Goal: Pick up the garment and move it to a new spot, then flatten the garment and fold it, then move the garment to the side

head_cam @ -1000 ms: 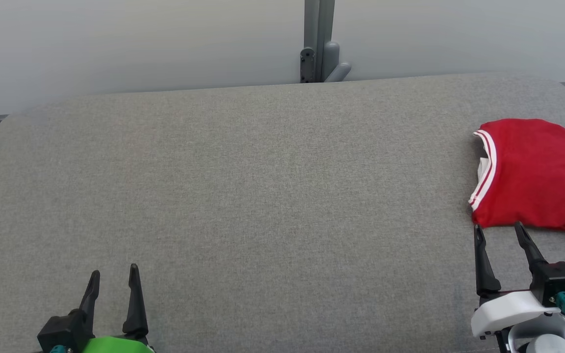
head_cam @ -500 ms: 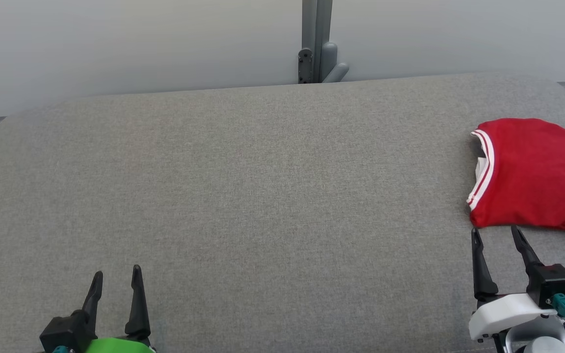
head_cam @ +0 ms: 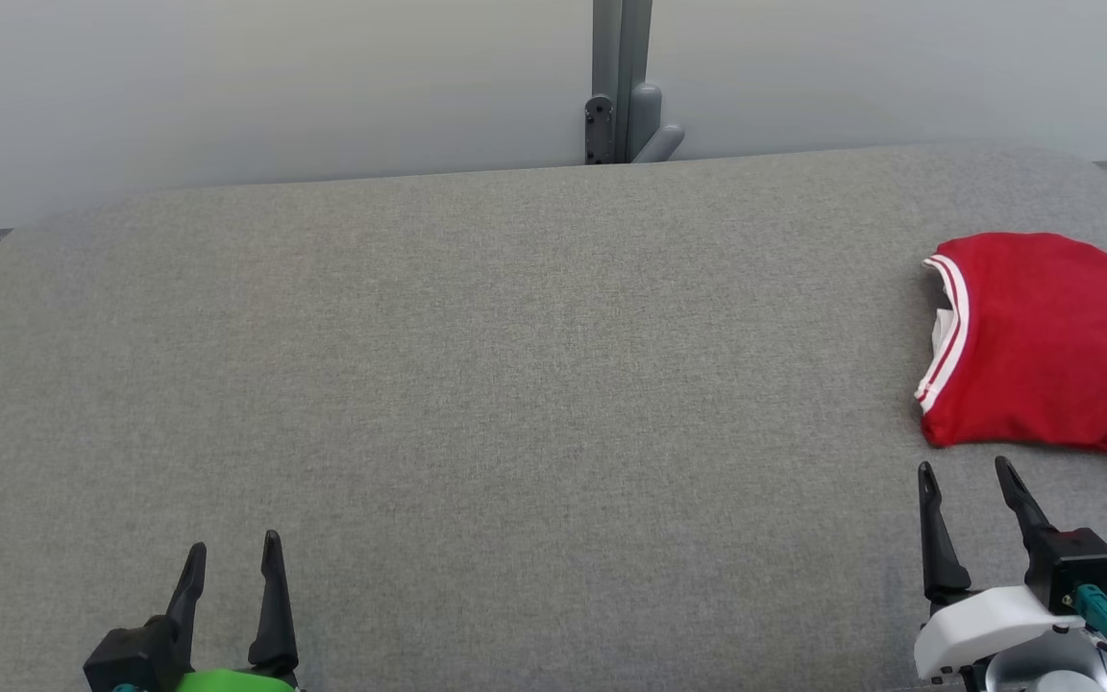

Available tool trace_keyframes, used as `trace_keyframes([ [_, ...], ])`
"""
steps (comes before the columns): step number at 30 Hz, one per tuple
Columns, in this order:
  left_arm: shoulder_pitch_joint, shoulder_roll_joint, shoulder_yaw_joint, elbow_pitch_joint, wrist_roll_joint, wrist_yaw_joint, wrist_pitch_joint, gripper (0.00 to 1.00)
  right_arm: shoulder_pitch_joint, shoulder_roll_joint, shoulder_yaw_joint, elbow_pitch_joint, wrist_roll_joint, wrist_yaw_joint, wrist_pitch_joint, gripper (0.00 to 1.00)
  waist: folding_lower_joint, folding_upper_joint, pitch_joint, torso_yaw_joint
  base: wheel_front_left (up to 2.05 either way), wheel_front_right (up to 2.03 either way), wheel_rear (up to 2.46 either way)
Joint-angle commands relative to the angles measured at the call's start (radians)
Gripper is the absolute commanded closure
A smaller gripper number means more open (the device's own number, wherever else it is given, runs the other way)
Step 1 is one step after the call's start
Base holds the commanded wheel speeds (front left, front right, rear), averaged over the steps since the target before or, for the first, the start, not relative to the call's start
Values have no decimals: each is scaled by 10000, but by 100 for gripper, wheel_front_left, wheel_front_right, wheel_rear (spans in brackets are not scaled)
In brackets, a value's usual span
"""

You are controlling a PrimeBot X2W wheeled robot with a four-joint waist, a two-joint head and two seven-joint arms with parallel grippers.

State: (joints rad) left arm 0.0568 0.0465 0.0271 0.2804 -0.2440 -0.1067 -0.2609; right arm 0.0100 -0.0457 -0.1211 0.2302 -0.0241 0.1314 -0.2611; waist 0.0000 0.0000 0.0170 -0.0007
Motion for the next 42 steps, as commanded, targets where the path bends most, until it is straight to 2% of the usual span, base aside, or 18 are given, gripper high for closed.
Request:
trace_keyframes([
  [1,-70,31,22,-147,3,-9,-18,0,-96,-64,-18,-143,-11,-3,-9,0,0,0,-1,0,0,0,0],
  [3,-69,31,19,-152,18,-13,-19,0,-95,-65,-1,-160,-24,-3,-10,0,0,0,-1,1,0,0,0],
  [4,-8,0,3,11,-14,-1,5,100,-13,2,5,22,13,0,1,100,0,0,-1,1,0,0,0],
  [7,51,-21,-5,295,-21,0,53,100,61,75,5,303,56,2,31,100,0,0,-1,1,0,0,0],
  [24,-389,-4,206,150,-3229,-62,919,100,-281,39,-14,276,3874,-1,935,100,0,0,-22,2,0,0,0],
  [42,-710,12,354,16,-5699,-106,1570,100,-510,10,15,221,6817,-2,1591,100,0,0,-40,3,0,0,0],
])
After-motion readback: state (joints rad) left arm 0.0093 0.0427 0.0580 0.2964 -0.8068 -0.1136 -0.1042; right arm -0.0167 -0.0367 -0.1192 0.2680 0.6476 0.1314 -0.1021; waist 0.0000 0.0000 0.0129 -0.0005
